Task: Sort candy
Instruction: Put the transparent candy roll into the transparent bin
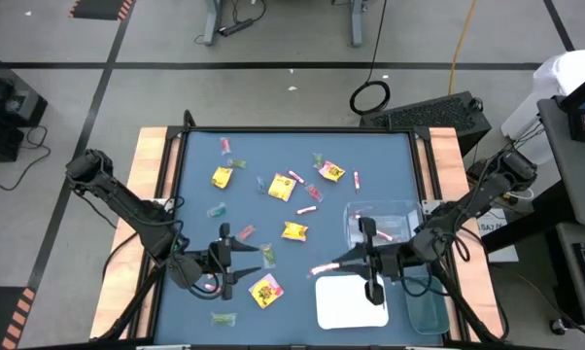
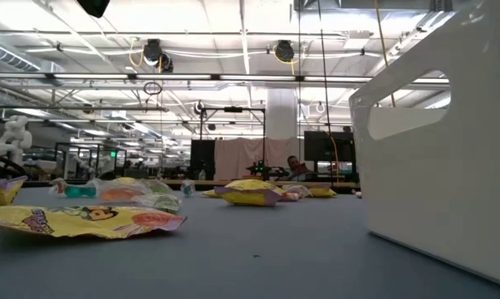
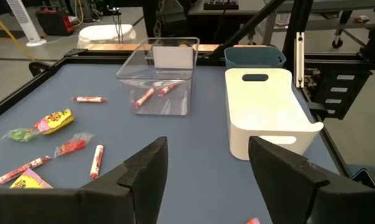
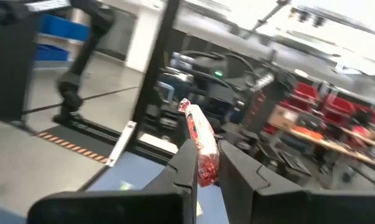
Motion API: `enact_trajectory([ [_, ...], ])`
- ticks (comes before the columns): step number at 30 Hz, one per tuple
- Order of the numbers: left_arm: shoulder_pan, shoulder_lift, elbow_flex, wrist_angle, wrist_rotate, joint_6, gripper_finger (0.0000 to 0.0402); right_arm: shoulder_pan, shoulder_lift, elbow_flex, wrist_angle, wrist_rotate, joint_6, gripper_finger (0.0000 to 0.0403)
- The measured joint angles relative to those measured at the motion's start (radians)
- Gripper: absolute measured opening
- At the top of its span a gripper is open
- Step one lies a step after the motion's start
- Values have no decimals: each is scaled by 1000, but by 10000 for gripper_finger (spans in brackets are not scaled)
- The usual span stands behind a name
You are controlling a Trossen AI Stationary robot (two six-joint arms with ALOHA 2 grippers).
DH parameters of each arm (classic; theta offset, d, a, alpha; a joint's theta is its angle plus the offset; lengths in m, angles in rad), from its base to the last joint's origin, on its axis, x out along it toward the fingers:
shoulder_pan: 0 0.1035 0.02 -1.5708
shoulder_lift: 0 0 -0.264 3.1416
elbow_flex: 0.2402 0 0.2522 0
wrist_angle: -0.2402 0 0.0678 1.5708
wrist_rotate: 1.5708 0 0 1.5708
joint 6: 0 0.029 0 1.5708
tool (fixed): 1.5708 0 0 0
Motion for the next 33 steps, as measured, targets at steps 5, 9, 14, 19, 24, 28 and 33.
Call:
enact_trajectory([
  [5,0,0,0,0,0,0,228,2,0,0,-3,-42,-37,39],
  [9,0,0,0,0,0,0,228,2,0,0,-27,-42,-48,39],
  [14,0,0,0,0,0,0,228,2,0,0,-56,-42,-66,39],
  [19,0,0,0,0,0,0,228,2,0,0,-63,-42,-62,39],
  [24,0,0,0,0,0,0,228,2,0,0,-61,-34,-36,39],
  [28,0,0,0,0,0,0,228,0,0,0,-33,-2,1,39],
  [33,0,0,0,0,0,-1,228,0,0,0,11,161,19,39],
])
